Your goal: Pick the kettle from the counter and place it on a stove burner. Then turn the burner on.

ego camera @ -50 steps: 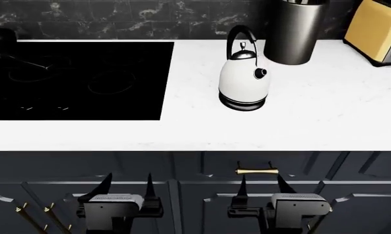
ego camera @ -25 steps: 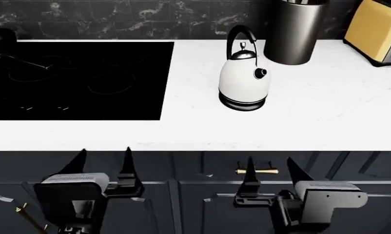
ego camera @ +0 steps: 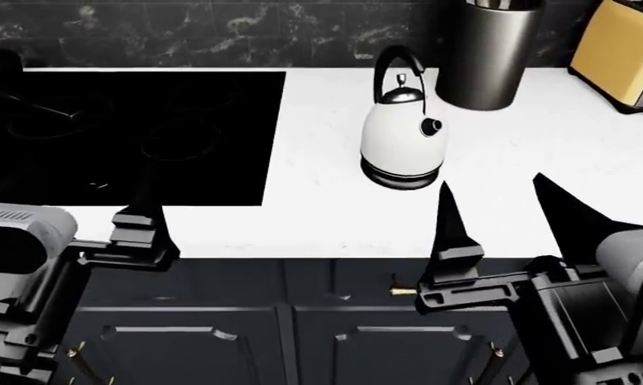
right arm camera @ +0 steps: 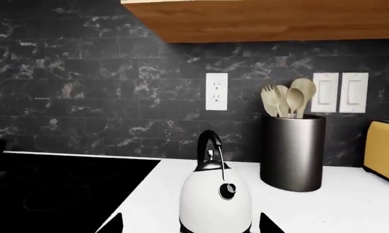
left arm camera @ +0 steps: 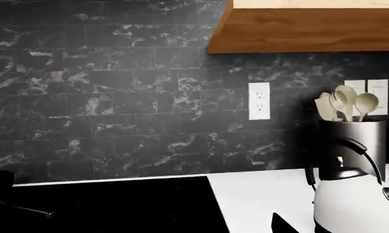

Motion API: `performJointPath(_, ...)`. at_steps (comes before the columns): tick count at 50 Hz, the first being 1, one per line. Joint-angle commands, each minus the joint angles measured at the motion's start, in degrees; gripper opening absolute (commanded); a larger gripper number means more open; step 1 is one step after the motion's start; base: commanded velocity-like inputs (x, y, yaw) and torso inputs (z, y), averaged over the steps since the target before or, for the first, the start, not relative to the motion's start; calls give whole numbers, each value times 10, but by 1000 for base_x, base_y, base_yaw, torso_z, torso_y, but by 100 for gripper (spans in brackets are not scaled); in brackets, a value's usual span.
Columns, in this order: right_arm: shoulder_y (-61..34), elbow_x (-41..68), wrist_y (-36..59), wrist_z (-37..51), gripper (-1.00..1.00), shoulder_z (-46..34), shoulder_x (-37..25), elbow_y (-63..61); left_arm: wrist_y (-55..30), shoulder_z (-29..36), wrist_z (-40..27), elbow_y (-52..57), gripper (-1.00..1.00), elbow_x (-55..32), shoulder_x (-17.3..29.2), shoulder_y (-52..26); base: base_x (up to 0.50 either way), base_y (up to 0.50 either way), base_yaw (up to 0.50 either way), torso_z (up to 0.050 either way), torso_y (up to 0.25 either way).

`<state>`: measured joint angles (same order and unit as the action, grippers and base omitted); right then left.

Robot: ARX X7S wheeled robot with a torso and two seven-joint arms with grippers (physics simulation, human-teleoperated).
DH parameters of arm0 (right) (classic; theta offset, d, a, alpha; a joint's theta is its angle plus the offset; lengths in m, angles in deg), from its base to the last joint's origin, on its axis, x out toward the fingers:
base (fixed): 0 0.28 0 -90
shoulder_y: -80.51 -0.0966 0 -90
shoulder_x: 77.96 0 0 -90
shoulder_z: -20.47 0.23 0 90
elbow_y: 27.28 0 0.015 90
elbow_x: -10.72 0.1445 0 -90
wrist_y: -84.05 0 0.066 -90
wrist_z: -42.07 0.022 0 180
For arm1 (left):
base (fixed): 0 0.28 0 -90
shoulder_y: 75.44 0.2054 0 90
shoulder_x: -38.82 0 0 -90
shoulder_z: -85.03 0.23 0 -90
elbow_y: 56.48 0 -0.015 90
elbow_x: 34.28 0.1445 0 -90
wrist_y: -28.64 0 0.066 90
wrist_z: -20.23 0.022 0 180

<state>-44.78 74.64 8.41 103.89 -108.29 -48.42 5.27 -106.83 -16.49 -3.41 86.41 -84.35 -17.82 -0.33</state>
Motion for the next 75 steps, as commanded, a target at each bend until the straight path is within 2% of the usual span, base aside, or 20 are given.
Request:
performJointPath(1,-104,43,-79,82,100,-136,-102,-21,-38,-22,-27,30,100,-46,26,-27,449,0,0,0,0)
performJointPath(4,-79,13,-103,73,100,-142,-101,-7,-28,-23,-19,30,100,-44,24,-10,451,0,0,0,0)
performJointPath(18,-75,5,-106,71,100,-146,-106,-1,-19,-10,-17,21,100,-28,25,-10,451,0,0,0,0)
performJointPath(35,-103,28,-82,80,100,-142,-105,-1,-9,-5,-21,22,100,-23,29,-4,339,0,0,0,1)
performJointPath(39,-136,70,-61,73,100,-134,-104,2,-6,3,-20,24,100,-14,29,-2,0,0,0,0,0)
performJointPath(46,-303,285,17,16,100,-86,-91,48,-10,9,-26,22,100,-18,31,-9,0,0,0,0,0)
performJointPath(48,-375,367,75,25,100,-86,-69,94,-11,11,-28,21,100,-15,32,-10,0,0,0,0,0)
performJointPath(54,-461,466,178,34,100,-112,-21,181,-3,11,-24,17,100,-10,33,-3,0,0,0,0,0)
performJointPath(62,-469,474,178,-16,100,-110,3,250,5,20,-20,10,100,1,30,5,0,0,0,0,0)
performJointPath(75,-480,423,231,-80,100,-155,70,388,9,26,-20,5,100,5,35,5,0,0,0,0,0)
